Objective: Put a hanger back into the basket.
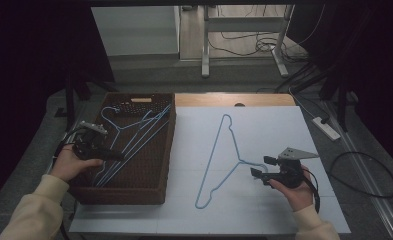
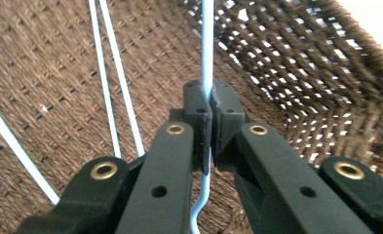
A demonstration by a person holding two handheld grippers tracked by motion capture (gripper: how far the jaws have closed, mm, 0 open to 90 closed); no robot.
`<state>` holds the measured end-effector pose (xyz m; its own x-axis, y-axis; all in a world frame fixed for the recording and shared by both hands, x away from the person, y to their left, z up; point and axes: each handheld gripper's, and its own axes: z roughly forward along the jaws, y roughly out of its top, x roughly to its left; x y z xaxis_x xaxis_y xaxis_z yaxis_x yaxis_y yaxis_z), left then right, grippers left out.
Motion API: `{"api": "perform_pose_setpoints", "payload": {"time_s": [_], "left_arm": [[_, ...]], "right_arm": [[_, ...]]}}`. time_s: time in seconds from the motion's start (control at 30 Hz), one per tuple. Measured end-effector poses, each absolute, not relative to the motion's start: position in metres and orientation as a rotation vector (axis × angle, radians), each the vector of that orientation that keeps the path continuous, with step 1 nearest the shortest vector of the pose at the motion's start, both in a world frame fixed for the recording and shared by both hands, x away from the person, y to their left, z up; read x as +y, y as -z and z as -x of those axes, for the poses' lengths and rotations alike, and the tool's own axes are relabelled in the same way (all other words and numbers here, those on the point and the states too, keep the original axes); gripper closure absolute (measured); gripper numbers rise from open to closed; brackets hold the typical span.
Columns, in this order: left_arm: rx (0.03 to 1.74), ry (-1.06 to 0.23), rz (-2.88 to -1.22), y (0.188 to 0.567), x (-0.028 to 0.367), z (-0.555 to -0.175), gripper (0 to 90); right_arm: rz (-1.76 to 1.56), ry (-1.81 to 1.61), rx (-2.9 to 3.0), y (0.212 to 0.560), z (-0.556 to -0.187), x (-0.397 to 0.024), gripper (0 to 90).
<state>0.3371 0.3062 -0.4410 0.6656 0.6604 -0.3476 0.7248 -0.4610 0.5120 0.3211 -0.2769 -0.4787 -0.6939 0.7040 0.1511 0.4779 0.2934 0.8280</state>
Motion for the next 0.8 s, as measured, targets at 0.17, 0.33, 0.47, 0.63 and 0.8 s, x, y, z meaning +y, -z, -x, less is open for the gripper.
{"api": "perform_pose_setpoints", "payload": {"time_s": [0.17, 0.33, 0.47, 0.63, 0.8], "left_arm": [[1.159, 0.063, -2.234, 0.451, 0.308, -0.343, 86.7], [1.307, -0.082, -2.250, 0.451, 0.310, -0.345, 86.0], [1.437, -0.185, -2.225, 0.452, 0.313, -0.347, 82.2], [1.518, -0.318, -2.145, 0.448, 0.315, -0.347, 65.3], [1.478, -0.369, -2.097, 0.435, 0.314, -0.342, 48.9]], "right_arm": [[-1.085, -1.352, 2.322, 0.479, -0.321, -0.277, 24.7], [-1.086, -1.353, 2.317, 0.479, -0.322, -0.279, 24.7], [-1.086, -1.348, 2.325, 0.479, -0.322, -0.278, 24.7], [-1.086, -1.347, 2.325, 0.479, -0.322, -0.278, 24.7], [-1.088, -1.346, 2.325, 0.480, -0.322, -0.278, 24.6]]}}
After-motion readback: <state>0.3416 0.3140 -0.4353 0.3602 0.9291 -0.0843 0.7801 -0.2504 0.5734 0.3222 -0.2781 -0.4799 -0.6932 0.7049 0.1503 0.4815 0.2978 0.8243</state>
